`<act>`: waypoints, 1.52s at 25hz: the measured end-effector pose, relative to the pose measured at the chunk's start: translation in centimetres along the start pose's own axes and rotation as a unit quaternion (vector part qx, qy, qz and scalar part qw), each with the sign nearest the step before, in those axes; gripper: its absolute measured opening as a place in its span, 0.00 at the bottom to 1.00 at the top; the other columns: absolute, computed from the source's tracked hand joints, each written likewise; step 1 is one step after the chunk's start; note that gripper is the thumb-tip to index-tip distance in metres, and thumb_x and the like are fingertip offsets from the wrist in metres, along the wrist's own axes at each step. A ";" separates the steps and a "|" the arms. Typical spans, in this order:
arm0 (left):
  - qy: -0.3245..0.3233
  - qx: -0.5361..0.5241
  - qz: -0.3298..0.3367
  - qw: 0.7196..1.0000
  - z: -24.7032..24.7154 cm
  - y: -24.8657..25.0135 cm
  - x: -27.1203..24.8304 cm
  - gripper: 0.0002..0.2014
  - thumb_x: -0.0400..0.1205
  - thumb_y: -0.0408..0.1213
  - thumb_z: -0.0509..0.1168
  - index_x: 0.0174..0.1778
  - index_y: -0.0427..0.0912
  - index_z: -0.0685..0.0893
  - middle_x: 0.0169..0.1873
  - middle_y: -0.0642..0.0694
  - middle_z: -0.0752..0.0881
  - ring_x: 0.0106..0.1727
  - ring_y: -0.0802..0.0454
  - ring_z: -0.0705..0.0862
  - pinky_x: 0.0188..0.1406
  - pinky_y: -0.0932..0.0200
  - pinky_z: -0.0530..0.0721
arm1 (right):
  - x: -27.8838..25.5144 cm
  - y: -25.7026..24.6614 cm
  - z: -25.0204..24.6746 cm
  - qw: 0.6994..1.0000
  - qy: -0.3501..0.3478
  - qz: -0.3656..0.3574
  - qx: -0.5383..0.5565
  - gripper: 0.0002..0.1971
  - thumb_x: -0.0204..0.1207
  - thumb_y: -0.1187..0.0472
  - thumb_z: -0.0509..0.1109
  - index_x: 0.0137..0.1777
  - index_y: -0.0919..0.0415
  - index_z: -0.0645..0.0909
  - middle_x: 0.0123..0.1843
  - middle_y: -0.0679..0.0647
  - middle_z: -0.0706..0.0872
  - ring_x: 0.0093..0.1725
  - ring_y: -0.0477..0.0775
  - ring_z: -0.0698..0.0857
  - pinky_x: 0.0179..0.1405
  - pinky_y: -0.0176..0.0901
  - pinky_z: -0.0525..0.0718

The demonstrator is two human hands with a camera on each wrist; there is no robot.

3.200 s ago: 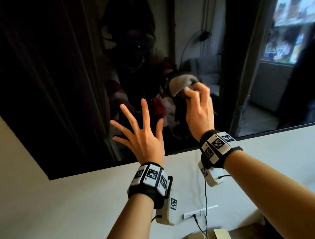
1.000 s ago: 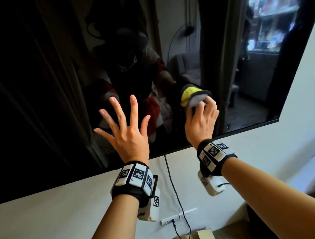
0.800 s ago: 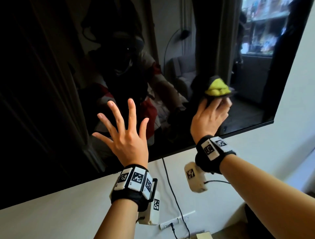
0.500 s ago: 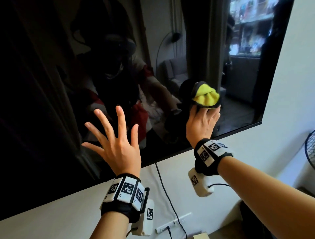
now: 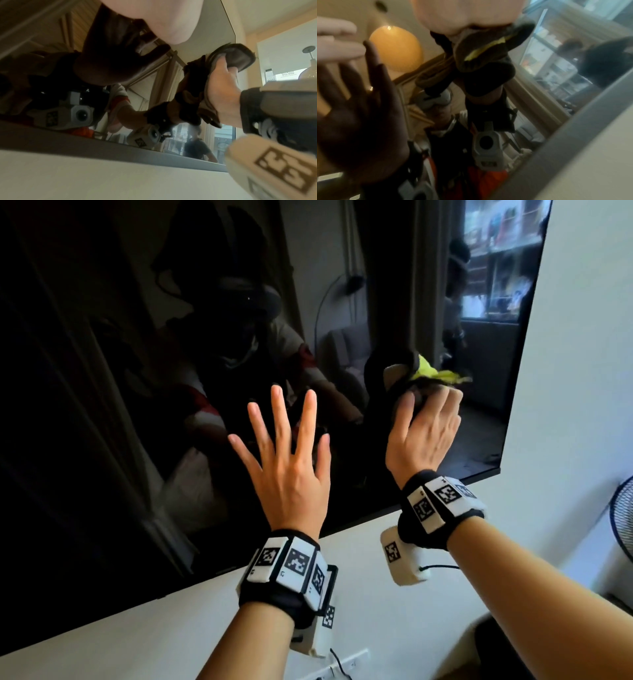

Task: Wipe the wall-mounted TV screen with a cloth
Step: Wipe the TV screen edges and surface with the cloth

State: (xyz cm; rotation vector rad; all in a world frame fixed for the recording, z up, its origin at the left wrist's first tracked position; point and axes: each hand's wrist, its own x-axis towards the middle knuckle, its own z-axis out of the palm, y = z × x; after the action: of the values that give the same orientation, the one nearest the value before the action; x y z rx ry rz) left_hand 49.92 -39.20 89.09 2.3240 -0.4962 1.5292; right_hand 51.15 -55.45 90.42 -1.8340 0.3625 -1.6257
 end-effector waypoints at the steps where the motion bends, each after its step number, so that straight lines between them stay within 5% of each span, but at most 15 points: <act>1: -0.001 0.002 -0.004 1.000 0.3 0.2 0.1 0.29 0.87 0.46 0.63 0.84 0.54 0.63 0.85 0.39 0.57 0.86 0.35 0.50 0.78 0.23 0.46 | 0.8 -0.2 -0.1 1.000 0.028 0.010 0.003 0.21 0.79 0.48 0.52 0.50 0.68 0.74 0.54 0.65 0.77 0.51 0.60 0.72 0.51 0.49 0.67; 5: 0.013 0.018 -0.020 1.000 1.2 0.7 0.0 0.29 0.87 0.46 0.63 0.85 0.53 0.63 0.85 0.38 0.56 0.85 0.34 0.51 0.77 0.20 0.46 | 2.0 0.2 0.0 0.995 0.095 -0.013 0.032 0.09 0.77 0.63 0.60 0.55 0.65 0.72 0.58 0.64 0.76 0.52 0.54 0.68 0.56 0.43 0.63; 10: 0.025 0.047 -0.009 0.999 1.6 0.4 0.0 0.28 0.88 0.48 0.60 0.85 0.53 0.63 0.84 0.37 0.56 0.85 0.33 0.52 0.77 0.22 0.44 | 2.4 1.7 -0.1 0.996 0.082 -0.039 0.011 0.30 0.70 0.72 0.54 0.71 0.50 0.69 0.64 0.51 0.67 0.58 0.55 0.66 0.65 0.41 0.66; 12: 0.025 0.055 -0.011 0.998 1.7 0.4 -0.1 0.27 0.89 0.49 0.59 0.85 0.52 0.63 0.84 0.36 0.57 0.85 0.32 0.53 0.77 0.23 0.44 | 1.8 2.4 0.0 0.996 0.090 -0.011 0.017 0.29 0.69 0.76 0.54 0.69 0.56 0.74 0.63 0.53 0.68 0.57 0.57 0.66 0.61 0.52 0.73; 15: 0.026 0.073 -0.012 0.997 1.8 0.5 0.0 0.26 0.90 0.49 0.59 0.85 0.52 0.63 0.84 0.35 0.58 0.84 0.30 0.54 0.77 0.22 0.46 | -1.2 3.8 0.3 0.989 0.023 -0.143 0.018 0.24 0.69 0.80 0.57 0.65 0.67 0.76 0.62 0.56 0.66 0.57 0.61 0.68 0.59 0.54 0.76; 17: 0.029 0.085 -0.010 0.996 2.0 0.6 0.0 0.26 0.90 0.49 0.58 0.85 0.53 0.63 0.84 0.35 0.59 0.84 0.30 0.55 0.76 0.21 0.48 | -0.7 4.9 0.2 0.990 0.006 -0.141 0.009 0.26 0.71 0.80 0.58 0.69 0.64 0.74 0.62 0.58 0.67 0.56 0.61 0.69 0.61 0.47 0.73; 20: 0.033 0.092 -0.013 0.995 2.1 0.6 0.1 0.26 0.90 0.51 0.58 0.85 0.53 0.62 0.83 0.35 0.60 0.84 0.30 0.56 0.76 0.21 0.51 | 0.0 4.4 0.0 0.998 0.046 0.010 0.042 0.19 0.71 0.75 0.53 0.59 0.66 0.74 0.65 0.61 0.67 0.54 0.61 0.67 0.59 0.48 0.71; 23: 0.034 0.094 -0.014 0.995 2.1 0.8 0.0 0.26 0.90 0.51 0.57 0.85 0.53 0.62 0.83 0.35 0.60 0.83 0.30 0.57 0.75 0.20 0.52 | -0.2 4.5 -0.4 0.998 -0.004 -0.052 0.033 0.20 0.76 0.69 0.52 0.66 0.68 0.74 0.64 0.61 0.67 0.56 0.57 0.66 0.62 0.43 0.70; 27: 0.037 0.097 -0.016 0.995 2.2 0.8 0.0 0.26 0.90 0.51 0.57 0.85 0.53 0.63 0.83 0.34 0.60 0.83 0.30 0.57 0.75 0.20 0.52 | 3.1 6.3 -0.8 0.995 0.081 0.060 0.020 0.14 0.78 0.69 0.58 0.62 0.73 0.74 0.62 0.67 0.71 0.55 0.60 0.69 0.62 0.52 0.70; 31: 0.040 0.087 -0.023 0.995 2.4 1.0 -0.1 0.26 0.90 0.50 0.57 0.85 0.52 0.64 0.83 0.34 0.59 0.83 0.28 0.57 0.74 0.18 0.51 | 1.1 7.6 -0.8 0.999 -0.003 -0.043 -0.029 0.20 0.81 0.58 0.56 0.67 0.70 0.72 0.63 0.61 0.69 0.57 0.59 0.69 0.62 0.48 0.68; 34: 0.039 0.082 -0.026 0.996 2.3 1.1 0.0 0.26 0.91 0.49 0.58 0.85 0.51 0.63 0.83 0.33 0.59 0.83 0.27 0.56 0.74 0.18 0.50 | 3.3 9.6 -1.3 0.990 0.077 0.111 -0.030 0.22 0.80 0.56 0.52 0.65 0.72 0.73 0.62 0.69 0.74 0.60 0.66 0.72 0.63 0.52 0.65; 38: 0.038 0.088 -0.025 0.995 2.2 1.3 -0.2 0.25 0.91 0.48 0.57 0.85 0.50 0.63 0.83 0.31 0.60 0.82 0.25 0.57 0.73 0.18 0.50 | -0.1 9.5 -1.2 0.999 0.004 -0.001 -0.047 0.15 0.81 0.58 0.55 0.58 0.69 0.75 0.62 0.59 0.68 0.54 0.59 0.69 0.60 0.47 0.66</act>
State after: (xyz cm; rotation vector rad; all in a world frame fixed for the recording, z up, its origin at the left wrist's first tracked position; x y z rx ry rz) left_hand 51.04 -41.25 88.17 2.3749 -0.2942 1.6923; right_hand 51.99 -62.84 84.39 -1.8993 0.4479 -1.6420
